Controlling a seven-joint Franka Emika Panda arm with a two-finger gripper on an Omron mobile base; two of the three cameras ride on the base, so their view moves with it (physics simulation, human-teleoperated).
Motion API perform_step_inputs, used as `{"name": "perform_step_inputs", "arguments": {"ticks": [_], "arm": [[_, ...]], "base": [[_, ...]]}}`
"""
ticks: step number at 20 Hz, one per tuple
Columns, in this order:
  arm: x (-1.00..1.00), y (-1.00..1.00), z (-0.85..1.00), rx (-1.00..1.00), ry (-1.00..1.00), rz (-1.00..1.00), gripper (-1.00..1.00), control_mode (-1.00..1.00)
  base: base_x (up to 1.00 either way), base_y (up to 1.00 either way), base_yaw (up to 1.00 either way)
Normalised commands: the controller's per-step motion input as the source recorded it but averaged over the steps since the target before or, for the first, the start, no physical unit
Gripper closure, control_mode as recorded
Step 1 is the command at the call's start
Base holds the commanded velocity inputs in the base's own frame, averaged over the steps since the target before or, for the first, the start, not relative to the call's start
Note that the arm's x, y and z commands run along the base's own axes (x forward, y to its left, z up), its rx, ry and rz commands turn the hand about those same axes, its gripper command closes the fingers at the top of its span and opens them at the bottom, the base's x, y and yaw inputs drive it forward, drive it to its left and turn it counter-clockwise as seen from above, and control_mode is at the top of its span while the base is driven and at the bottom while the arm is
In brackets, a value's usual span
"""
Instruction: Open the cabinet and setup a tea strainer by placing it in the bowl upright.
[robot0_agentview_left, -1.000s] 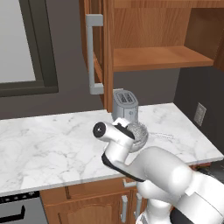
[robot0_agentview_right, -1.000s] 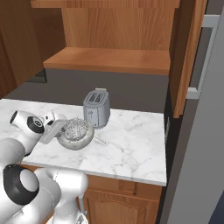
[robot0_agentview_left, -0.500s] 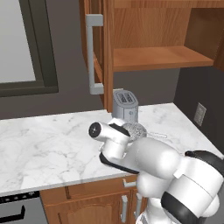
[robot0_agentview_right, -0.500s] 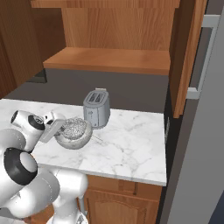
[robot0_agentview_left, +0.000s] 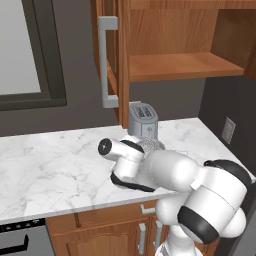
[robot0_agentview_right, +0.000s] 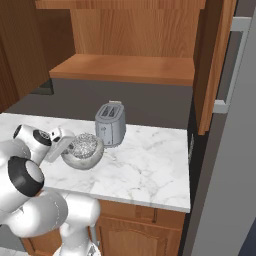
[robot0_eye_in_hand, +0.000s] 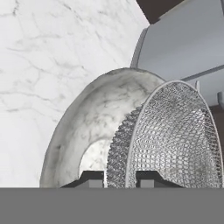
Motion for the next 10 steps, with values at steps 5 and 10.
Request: {"name": "perform_step_inputs", "arguments": {"ticks": [5, 10], "arm": [[0.0, 0.0, -0.18, 0.05, 0.0, 0.0, 1.0, -1.0], [0.0, 0.0, -0.15, 0.04, 0.0, 0.0, -1.0, -1.0]], "base": [[0.0, 0.0, 0.0], [0.0, 0.0, 0.0]]}}
